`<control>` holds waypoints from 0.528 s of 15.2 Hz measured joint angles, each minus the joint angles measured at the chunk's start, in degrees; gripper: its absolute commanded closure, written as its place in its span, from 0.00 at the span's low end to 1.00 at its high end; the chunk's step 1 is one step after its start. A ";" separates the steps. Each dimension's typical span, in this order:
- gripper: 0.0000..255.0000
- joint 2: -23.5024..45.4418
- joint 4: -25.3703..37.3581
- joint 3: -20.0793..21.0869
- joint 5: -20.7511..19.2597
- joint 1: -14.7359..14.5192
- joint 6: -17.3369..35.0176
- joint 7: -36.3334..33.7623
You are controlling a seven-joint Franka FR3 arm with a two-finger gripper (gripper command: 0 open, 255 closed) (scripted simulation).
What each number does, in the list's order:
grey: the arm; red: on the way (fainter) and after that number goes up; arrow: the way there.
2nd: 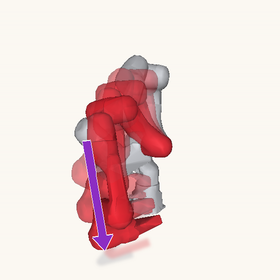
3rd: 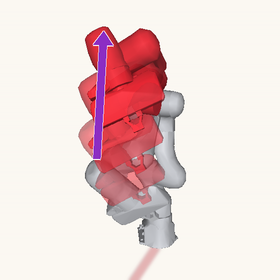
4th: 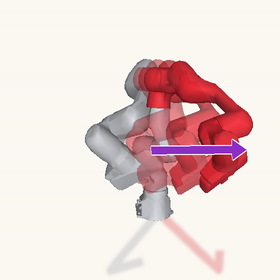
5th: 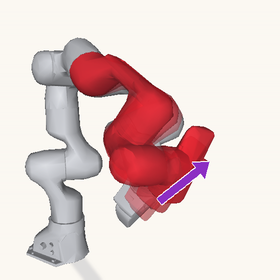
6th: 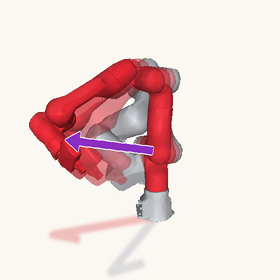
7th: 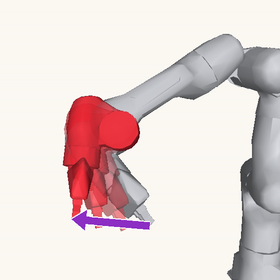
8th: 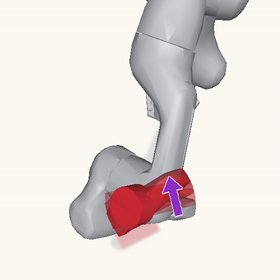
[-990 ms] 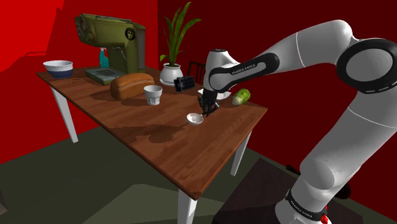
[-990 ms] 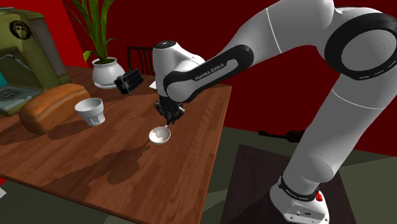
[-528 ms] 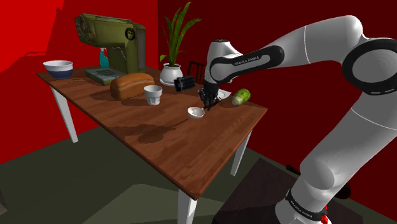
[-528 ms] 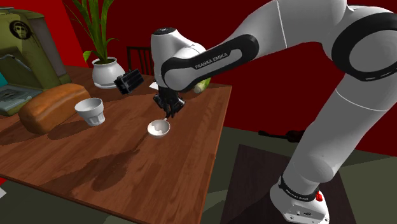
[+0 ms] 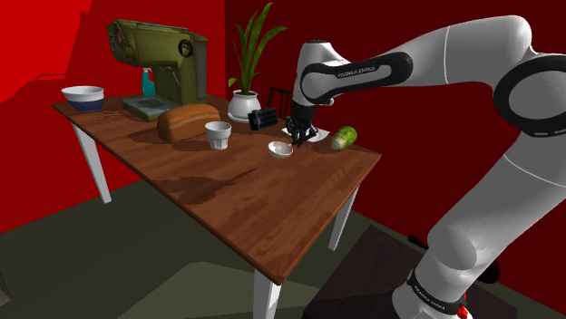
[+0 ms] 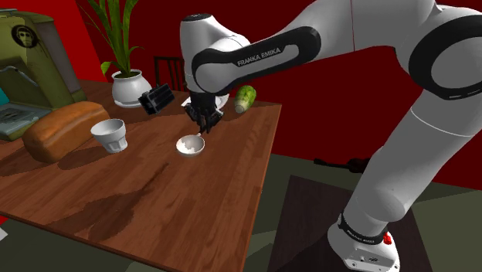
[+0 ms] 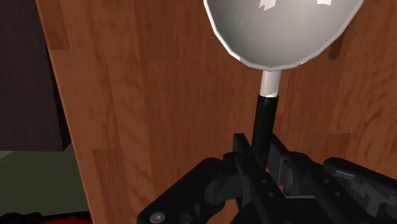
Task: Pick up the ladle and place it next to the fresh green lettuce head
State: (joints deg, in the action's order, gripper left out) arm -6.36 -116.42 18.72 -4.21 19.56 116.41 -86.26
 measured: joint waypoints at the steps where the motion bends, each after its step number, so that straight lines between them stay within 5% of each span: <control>1: 1.00 -0.03 0.82 -0.06 0.04 0.04 -0.84 0.17; 8: 1.00 -2.12 -0.27 -3.48 0.97 2.37 -1.35 6.25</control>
State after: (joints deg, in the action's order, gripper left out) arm -8.49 -116.69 15.24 -3.24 21.93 115.05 -80.01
